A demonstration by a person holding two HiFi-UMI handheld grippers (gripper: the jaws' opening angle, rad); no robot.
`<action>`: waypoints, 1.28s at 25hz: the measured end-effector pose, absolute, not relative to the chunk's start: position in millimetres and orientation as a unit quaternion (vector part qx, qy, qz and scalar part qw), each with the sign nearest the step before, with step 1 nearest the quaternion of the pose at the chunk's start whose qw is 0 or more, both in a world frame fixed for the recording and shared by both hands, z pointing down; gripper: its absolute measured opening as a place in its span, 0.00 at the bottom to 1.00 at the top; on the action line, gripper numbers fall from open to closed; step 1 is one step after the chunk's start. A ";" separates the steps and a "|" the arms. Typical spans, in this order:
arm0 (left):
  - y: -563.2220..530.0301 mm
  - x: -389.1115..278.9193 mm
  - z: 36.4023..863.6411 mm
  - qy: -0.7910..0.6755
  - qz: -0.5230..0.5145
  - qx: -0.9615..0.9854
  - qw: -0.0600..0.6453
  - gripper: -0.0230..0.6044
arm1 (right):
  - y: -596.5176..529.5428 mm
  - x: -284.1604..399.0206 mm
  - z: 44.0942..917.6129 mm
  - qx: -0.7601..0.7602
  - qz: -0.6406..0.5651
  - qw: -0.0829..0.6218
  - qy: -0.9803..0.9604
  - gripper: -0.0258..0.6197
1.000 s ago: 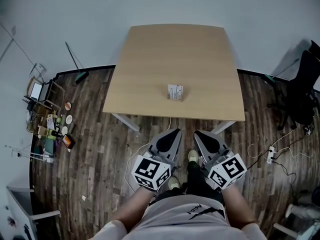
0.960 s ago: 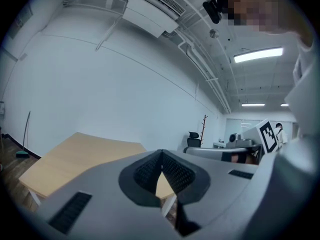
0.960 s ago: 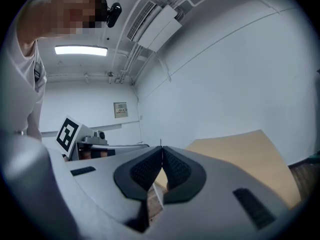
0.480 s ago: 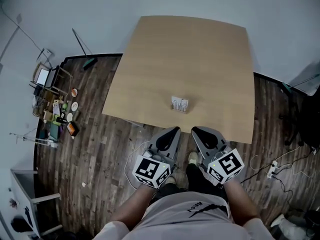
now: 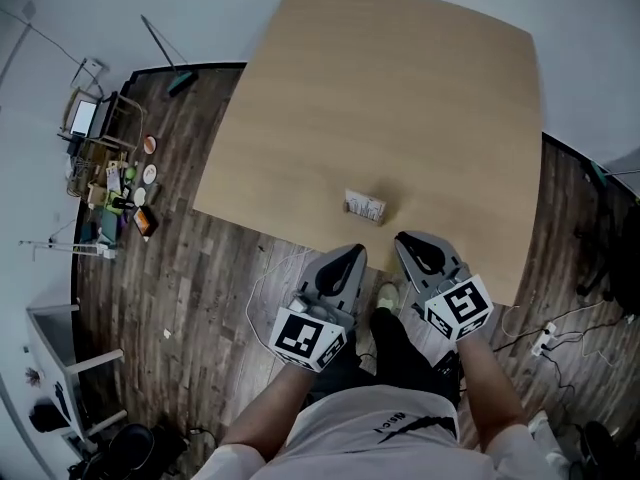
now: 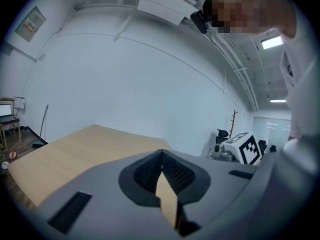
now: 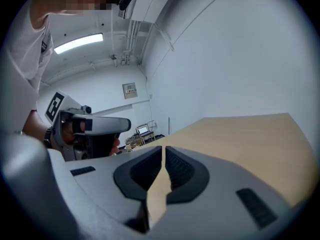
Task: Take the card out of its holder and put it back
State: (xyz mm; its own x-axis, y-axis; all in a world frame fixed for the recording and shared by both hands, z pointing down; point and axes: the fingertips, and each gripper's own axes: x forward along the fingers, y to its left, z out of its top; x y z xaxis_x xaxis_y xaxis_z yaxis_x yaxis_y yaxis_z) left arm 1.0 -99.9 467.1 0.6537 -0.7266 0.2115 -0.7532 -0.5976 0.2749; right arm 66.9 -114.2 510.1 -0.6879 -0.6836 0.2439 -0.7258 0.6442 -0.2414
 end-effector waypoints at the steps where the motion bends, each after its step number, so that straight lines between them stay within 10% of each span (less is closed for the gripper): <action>1: -103.4 2.1 472.8 -0.416 0.039 0.892 0.174 0.06 | -119.0 67.6 520.2 0.387 0.163 0.070 -0.905 0.06; 32: -145.6 -12.2 596.8 -0.437 0.084 0.866 0.229 0.06 | -178.5 33.0 644.9 0.279 0.144 0.140 -0.939 0.10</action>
State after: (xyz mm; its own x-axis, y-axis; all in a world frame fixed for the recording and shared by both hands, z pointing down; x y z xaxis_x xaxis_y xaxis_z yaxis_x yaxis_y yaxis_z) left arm -12.2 -145.6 596.8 0.6044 -0.7174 0.3465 -0.7949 -0.5133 0.3236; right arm 33.0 -178.5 644.9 -0.8051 -0.4838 0.3431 -0.5643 0.8030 -0.1919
